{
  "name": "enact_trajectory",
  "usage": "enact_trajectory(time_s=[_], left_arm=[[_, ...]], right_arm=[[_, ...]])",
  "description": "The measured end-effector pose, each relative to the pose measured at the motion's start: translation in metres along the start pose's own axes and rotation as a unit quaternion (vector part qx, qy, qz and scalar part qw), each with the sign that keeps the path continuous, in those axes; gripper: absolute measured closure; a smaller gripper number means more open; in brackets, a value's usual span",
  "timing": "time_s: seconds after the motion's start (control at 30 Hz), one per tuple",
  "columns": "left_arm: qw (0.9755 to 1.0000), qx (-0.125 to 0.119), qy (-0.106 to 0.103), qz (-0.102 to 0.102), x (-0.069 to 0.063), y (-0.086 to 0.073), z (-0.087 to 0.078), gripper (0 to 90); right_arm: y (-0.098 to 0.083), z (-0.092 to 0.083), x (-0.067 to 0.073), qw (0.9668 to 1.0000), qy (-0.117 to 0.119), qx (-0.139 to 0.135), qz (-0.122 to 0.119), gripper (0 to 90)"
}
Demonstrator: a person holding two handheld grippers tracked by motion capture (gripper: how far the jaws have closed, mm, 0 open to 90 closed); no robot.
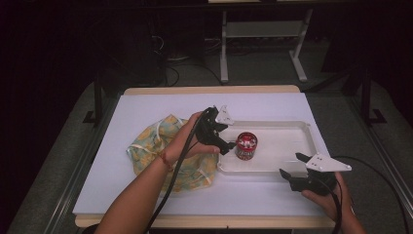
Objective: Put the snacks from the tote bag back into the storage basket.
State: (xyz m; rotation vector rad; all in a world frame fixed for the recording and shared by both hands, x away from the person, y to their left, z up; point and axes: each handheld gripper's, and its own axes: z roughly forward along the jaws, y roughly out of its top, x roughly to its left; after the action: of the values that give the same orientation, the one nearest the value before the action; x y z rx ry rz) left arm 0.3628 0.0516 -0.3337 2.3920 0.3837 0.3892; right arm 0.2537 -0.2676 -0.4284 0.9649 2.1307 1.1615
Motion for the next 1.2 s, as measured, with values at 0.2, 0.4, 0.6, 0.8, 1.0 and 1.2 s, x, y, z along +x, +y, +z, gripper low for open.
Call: enact_trajectory(time_s=[0.2,0.4,0.6,0.8,1.0,1.2], left_arm=[[1.0000,0.001,0.010,0.000,0.004,-0.009,-0.005,19.5],[0.9999,0.002,0.017,-0.002,0.007,-0.016,-0.010,19.5],[0.9997,0.010,0.023,0.003,0.008,-0.024,-0.014,19.4],[0.9995,0.014,0.028,0.000,0.011,-0.031,-0.019,19.4],[0.9993,0.021,0.031,0.001,0.012,-0.039,-0.022,19.4],[0.9989,0.030,0.035,-0.001,0.015,-0.047,-0.025,19.4]], right_arm=[[0.000,0.000,0.000,1.0000,0.000,0.002,0.000,20.4],[0.000,0.000,0.000,1.0000,-0.001,0.002,0.000,20.4],[-0.001,0.000,0.000,1.0000,-0.001,0.002,0.000,20.4],[0.000,0.000,0.001,1.0000,0.000,0.002,0.001,20.4],[0.000,0.000,0.001,1.0000,-0.001,0.002,0.001,20.4],[0.000,0.000,0.001,1.0000,0.000,0.002,0.000,20.4]])
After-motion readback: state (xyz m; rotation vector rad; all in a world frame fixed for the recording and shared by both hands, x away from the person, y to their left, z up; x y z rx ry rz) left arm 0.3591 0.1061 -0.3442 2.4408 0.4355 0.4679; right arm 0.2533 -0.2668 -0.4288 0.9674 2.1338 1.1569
